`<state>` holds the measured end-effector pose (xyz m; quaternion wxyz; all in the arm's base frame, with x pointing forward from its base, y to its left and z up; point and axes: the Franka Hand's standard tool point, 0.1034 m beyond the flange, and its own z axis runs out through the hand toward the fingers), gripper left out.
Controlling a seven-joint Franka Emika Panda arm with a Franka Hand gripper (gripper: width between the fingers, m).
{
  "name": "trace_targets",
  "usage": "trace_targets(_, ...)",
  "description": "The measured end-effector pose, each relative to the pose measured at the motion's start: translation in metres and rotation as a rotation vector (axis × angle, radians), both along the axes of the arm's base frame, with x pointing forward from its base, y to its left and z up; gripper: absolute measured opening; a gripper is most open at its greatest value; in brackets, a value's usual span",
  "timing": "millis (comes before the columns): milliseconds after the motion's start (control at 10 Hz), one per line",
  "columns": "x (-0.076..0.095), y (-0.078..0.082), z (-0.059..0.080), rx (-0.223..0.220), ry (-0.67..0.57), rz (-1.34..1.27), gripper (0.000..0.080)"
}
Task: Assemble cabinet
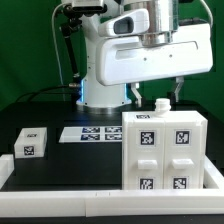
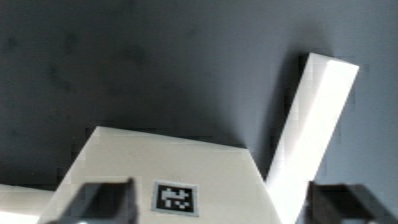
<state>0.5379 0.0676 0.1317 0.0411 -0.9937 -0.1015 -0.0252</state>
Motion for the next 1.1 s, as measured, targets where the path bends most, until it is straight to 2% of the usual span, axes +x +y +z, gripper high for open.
trace_targets(100,-0.004,0.001,-0.004,0.0,-0.002,-0.006,0.0707)
trace_targets(200,-0.019,0.002,-0.018,-0.002,0.01,-0.009,0.0707)
trace_targets(300,-0.041,-0.007,-0.031,-0.01,0.033,-0.011,0.077)
trace_targets(500,-0.08,-0.048,-0.051,-0.034,0.048,0.004,0.0798)
trace_targets(600,-0.098,-0.075,-0.06,-0.043,0.039,0.051,0.0798)
trace_targets(700,-0.119,-0.108,-0.07,-0.053,0.049,0.055,0.0797)
trace_targets(800,-0.13,-0.129,-0.074,-0.055,0.061,0.062,0.0797)
trace_targets(1000,-0.139,-0.171,-0.077,-0.062,0.06,0.102,0.0797)
trace_targets(1100,-0.136,-0.18,-0.077,-0.06,0.068,0.107,0.0797)
